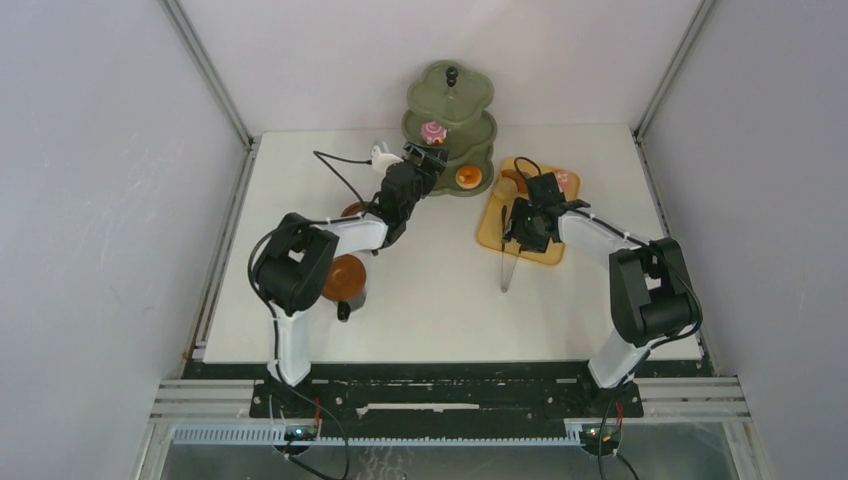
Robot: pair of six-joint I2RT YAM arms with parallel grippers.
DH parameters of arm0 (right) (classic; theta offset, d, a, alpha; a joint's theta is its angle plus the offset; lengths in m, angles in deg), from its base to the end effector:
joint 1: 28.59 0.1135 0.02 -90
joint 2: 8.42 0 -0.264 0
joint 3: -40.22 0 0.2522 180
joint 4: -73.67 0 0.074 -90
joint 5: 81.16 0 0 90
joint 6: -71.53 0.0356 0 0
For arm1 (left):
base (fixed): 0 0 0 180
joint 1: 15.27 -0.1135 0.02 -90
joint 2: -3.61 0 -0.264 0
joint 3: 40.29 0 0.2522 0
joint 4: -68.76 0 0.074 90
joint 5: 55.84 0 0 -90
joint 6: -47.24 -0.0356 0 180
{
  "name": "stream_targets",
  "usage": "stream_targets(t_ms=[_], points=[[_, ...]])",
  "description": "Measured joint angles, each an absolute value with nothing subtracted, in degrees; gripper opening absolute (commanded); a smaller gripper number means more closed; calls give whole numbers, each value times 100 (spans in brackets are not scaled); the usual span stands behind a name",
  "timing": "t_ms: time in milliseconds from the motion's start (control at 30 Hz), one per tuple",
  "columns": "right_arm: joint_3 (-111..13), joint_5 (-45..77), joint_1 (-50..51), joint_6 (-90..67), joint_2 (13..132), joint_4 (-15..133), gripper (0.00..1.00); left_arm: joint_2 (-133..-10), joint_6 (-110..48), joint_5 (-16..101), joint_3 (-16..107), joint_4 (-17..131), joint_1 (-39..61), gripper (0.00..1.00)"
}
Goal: Serve the afternoon tea
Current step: Place the clamp on the tray, then move the desert table to the center of the board.
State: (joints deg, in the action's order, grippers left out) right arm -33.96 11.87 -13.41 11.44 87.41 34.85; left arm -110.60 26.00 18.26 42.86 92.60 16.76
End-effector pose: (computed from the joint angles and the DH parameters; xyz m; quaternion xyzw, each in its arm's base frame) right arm 0.3230 0.0896 0.1878 0.1172 0.9595 0.1213 0.2255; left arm 0.3881 -0.2313 0.2106 -0.3209 0.6764 -0.4384 0.4974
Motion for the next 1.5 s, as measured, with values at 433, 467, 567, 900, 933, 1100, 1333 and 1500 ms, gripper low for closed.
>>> stream_targets(t_ms=[433, 467, 567, 900, 933, 1100, 1333, 1500], points=[[-3200, -441, 33, 1107, 7913, 3821, 61, -11681, 2781, 1817, 4559, 9341, 1499, 78], [-3169, -666, 132, 1115, 7826, 3865, 61, -11720, 2783, 1832, 4561, 9348, 1479, 78], [-3069, -1353, 370, 1196, 7579, 4005, 61, -11825, 2783, 1843, 4609, 9343, 1433, 77], [-2054, -1586, 125, 1561, 6960, 5251, 70, -12100, 2783, 1952, 5031, 9359, 1322, 70], [-1982, -1562, 95, 1553, 6947, 5345, 55, -12126, 2785, 1961, 5062, 9359, 1317, 67], [-1895, -1501, 68, 1642, 6960, 5681, 18, -12210, 2807, 2033, 5151, 9385, 1307, 57], [-1895, -1617, 169, 1653, 6960, 5852, 0, -12214, 2855, 2092, 5151, 9481, 1309, 48], [-1895, -1685, 189, 1662, 6960, 5860, 0, -12214, 2930, 2092, 5147, 9612, 1307, 38]])
